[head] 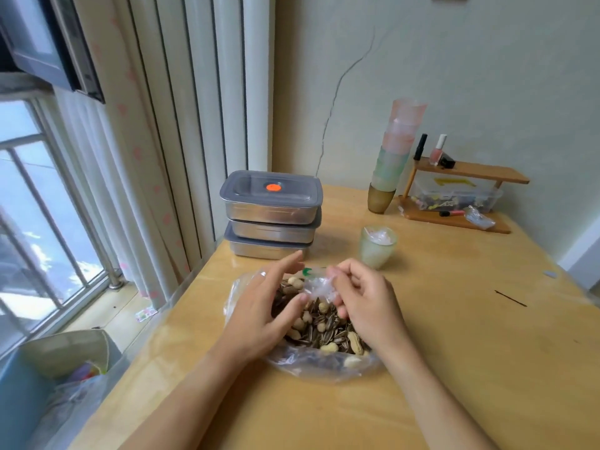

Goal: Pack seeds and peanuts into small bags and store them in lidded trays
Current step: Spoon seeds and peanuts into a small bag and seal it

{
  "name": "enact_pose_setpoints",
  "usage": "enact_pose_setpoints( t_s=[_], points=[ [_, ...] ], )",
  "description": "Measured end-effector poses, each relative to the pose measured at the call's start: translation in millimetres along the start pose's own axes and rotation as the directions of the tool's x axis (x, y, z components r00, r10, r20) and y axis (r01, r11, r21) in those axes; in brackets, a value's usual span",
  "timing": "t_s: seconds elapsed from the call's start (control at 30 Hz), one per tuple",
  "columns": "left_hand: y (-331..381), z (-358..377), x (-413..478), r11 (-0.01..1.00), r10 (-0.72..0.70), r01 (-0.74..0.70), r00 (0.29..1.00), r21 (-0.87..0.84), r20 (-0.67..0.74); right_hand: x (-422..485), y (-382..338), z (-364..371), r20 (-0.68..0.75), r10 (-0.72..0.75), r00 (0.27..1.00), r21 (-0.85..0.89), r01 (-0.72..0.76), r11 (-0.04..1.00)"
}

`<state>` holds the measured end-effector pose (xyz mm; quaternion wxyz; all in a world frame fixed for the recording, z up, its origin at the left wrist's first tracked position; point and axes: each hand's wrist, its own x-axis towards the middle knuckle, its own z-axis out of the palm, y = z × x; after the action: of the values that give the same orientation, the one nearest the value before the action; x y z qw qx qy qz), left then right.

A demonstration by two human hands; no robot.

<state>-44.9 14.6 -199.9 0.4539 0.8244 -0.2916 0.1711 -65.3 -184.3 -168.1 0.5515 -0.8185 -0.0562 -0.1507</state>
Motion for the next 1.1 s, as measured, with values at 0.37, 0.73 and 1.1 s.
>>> enact_pose_setpoints(
  t_s=[0.37, 0.73, 1.1],
  points=[
    [10, 0, 3, 0.988, 0.157, -0.158, 0.984, -0.002, -0.089, -20, -6, 15, -0.021, -0.133, 0.991, -0.126, 0.129, 0.984],
    [10, 1, 2, 0.970, -0.025, -0.015, 0.987, -0.244, -0.159, -18, -7, 8, -0.058, -0.169, 0.984, -0.122, 0.161, 0.979],
    [18, -11, -5, 0.793, -0.251, 0.167, 0.966, -0.587, -0.064, -13, -2, 2, -0.262, -0.156, 0.952, -0.122, 0.127, 0.984]
  ],
)
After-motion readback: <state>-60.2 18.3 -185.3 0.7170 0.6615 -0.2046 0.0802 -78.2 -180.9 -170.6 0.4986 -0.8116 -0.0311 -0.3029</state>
